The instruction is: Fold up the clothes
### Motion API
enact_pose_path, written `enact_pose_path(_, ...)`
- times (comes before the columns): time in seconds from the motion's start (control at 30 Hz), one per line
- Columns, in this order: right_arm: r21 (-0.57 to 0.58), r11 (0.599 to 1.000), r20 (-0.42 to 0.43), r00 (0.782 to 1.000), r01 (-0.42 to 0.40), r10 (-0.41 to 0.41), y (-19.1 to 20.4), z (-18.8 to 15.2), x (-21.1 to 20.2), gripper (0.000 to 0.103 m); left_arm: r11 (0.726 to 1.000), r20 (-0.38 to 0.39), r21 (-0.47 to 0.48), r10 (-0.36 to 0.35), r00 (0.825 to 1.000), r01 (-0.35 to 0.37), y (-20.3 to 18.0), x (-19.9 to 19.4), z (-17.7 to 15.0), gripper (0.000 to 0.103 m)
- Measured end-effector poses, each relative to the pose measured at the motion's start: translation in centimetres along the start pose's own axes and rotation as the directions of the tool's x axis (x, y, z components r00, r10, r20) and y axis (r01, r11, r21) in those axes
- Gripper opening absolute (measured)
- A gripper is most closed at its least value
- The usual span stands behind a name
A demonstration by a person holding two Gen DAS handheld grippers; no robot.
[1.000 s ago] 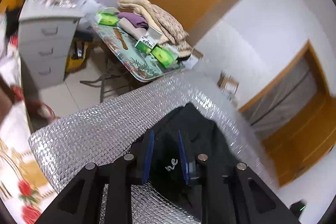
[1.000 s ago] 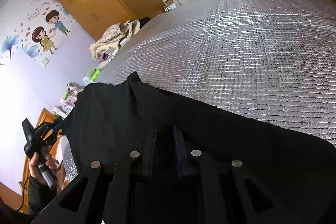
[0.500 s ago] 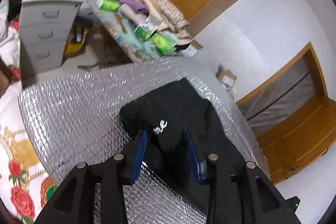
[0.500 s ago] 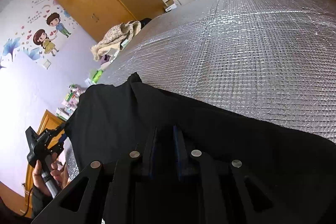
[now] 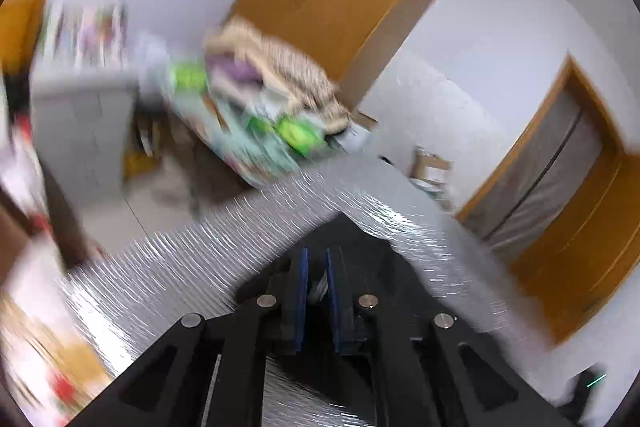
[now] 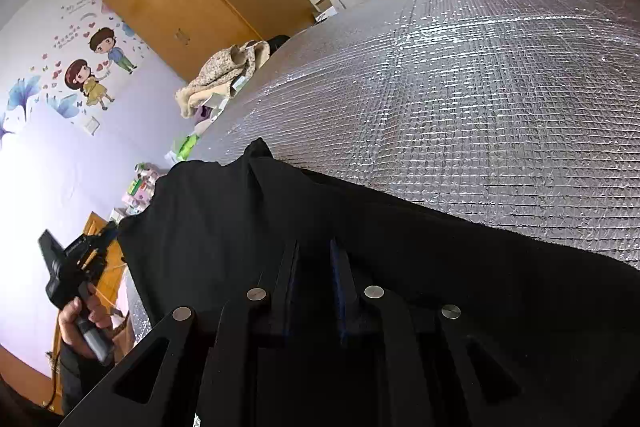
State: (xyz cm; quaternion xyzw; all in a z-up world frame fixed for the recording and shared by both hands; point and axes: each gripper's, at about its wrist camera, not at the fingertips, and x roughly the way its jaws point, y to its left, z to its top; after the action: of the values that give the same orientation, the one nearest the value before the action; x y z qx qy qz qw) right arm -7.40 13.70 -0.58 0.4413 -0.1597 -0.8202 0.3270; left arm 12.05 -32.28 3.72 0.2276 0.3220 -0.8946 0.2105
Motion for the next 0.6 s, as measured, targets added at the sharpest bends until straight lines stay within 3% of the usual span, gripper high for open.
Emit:
enact_pose_path(0.03,0.000,1.000,0.000,1.000,0.000,0.000,0.0,0.0,0.0,0.016,0.999,-0.030,-0.005,0.043,0.999,-0.043,0.6,0.5,-0.2,0.009)
enact_pose_path(0.13,0.002,1.000,0.000,1.000,-0.002,0.002,0.0,0.0,0.0,0.016,0.985,-0.114,-0.174,-0.015,0.993,-0.005,3.2,1.3,-1.0,0.009)
enact_pose_path(0.27,0.003,1.000,0.000,1.000,-0.001,0.001,0.0,0.0,0.0,0.016,0.984,-0.053,-0.164,-0.078,0.996,0.068,1.9,-0.4,-0.5,0.009)
enact_pose_path(0.33,0.001,1.000,-0.001,1.000,0.001,-0.001,0.0,0.1,0.0,0.016,0.979,-0.011,-0.164,-0.124,0.992,0.121,1.0,-1.2,0.1,0.015)
enact_pose_path(0.43,0.003,1.000,-0.001,1.000,-0.002,0.002,0.0,0.1,0.0,0.016,0.981,-0.048,-0.162,-0.120,0.992,0.111,0.3,-0.7,0.4,0.028)
enact_pose_path(0.6,0.005,1.000,0.001,1.000,-0.006,0.006,-0.1,0.0,0.0,0.016,0.961,-0.129,-0.262,-0.128,0.983,0.090,1.0,0.9,-0.5,0.028)
